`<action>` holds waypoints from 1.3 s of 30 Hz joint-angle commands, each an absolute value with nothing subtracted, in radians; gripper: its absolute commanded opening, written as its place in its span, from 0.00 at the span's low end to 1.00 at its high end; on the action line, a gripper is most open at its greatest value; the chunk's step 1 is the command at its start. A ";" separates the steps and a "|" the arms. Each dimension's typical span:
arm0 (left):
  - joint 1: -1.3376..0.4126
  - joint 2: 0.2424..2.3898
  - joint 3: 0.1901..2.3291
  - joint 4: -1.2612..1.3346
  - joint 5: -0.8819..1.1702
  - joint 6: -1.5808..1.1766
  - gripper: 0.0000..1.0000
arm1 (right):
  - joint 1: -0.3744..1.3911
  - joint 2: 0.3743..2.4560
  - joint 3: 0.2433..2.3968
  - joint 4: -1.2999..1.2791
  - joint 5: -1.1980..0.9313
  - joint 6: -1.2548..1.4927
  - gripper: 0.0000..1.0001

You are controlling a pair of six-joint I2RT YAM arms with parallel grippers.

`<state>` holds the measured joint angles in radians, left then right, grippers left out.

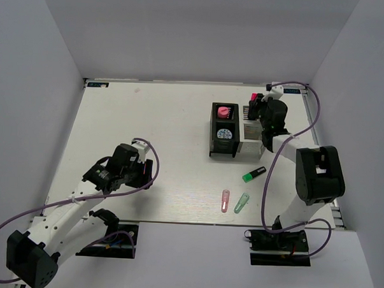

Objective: Sort the stationery into containers
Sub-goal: Place the stationery into the container, then grab a piece of stationery with the right arm

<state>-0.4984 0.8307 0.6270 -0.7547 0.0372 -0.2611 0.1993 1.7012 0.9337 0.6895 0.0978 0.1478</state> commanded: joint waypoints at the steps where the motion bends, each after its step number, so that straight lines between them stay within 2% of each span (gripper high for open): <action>1: -0.494 0.833 0.620 -0.739 0.041 -0.250 0.67 | 0.176 1.707 0.951 0.799 0.078 0.170 0.00; 2: -0.492 0.838 0.623 -0.744 0.037 -0.252 0.67 | 0.175 1.706 0.939 0.802 0.051 0.172 0.00; 4: -0.494 0.836 0.623 -0.741 0.041 -0.252 0.67 | 0.170 1.698 0.919 0.802 0.019 0.164 0.42; 6: -0.492 0.838 0.621 -0.739 0.043 -0.249 0.67 | 0.163 1.672 0.899 0.787 -0.060 0.157 0.70; 7: -0.492 0.835 0.621 -0.738 0.046 -0.252 0.67 | 0.163 1.664 0.897 0.779 -0.077 0.144 0.90; 11: -0.492 0.842 0.623 -0.738 0.058 -0.247 0.67 | 0.152 1.603 0.894 0.703 -0.164 0.120 0.88; 12: -0.491 0.842 0.624 -0.738 0.064 -0.247 0.61 | 0.150 1.571 0.908 0.680 -0.187 0.118 0.81; 13: -0.492 0.841 0.623 -0.739 0.066 -0.245 0.55 | 0.141 1.533 0.914 0.652 -0.219 0.115 0.55; 14: -0.491 0.839 0.623 -0.738 0.077 -0.245 0.49 | 0.137 1.484 0.922 0.547 -0.242 0.094 0.34; 15: -0.494 0.838 0.623 -0.735 0.075 -0.244 0.29 | 0.133 1.458 0.926 0.505 -0.349 0.091 0.04; 16: -0.491 0.831 0.624 -0.736 0.080 -0.242 0.19 | 0.118 1.403 0.937 0.468 -0.415 0.072 0.00; 17: -0.489 0.830 0.624 -0.738 0.086 -0.242 0.12 | 0.107 1.346 0.948 0.267 -0.496 -0.100 0.00; 18: -0.491 0.830 0.623 -0.738 0.086 -0.244 0.02 | 0.092 1.329 0.966 0.180 -0.587 -0.183 0.00; 19: -0.491 0.825 0.624 -0.738 0.097 -0.241 0.00 | 0.081 1.290 1.054 -0.337 -0.979 -0.650 0.00; 20: -0.491 0.825 0.624 -0.735 0.097 -0.239 0.00 | 0.081 1.286 1.092 -0.555 -1.058 -0.874 0.00; 21: -0.489 0.824 0.624 -0.735 0.101 -0.241 0.00 | 0.081 1.276 1.112 -0.754 -1.148 -1.078 0.06; 22: -0.491 0.825 0.626 -0.735 0.110 -0.236 0.04 | 0.081 1.261 1.114 -0.935 -1.150 -1.636 0.18; 23: -0.491 0.825 0.627 -0.732 0.113 -0.236 0.12 | 0.081 1.235 1.068 -1.306 -1.085 -1.842 0.48; 24: -0.491 0.828 0.626 -0.732 0.124 -0.235 0.24 | 0.081 1.220 1.005 -1.336 -1.053 -2.047 0.50; 25: -0.491 0.833 0.630 -0.732 0.127 -0.230 0.41 | 0.084 1.177 0.971 -1.304 -0.989 -2.057 0.50; 27: -0.489 0.839 0.634 -0.738 0.136 -0.229 0.54 | 0.083 1.131 0.867 -1.264 -0.930 -2.107 0.52; 29: -0.491 0.844 0.637 -0.738 0.141 -0.230 0.58 | 0.080 1.141 0.815 -1.198 -0.888 -2.115 0.52; 35: -0.491 0.839 0.630 -0.741 0.146 -0.230 0.58 | 0.084 1.183 0.707 -1.031 -0.841 -2.238 0.49; 39: -0.491 0.842 0.634 -0.744 0.150 -0.230 0.58 | 0.087 1.193 0.634 -0.813 -0.784 -2.154 0.49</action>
<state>-0.4965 0.8436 0.6270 -0.7483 0.1280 -0.2363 0.0864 1.1812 0.6712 -0.9592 -0.8200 -1.9430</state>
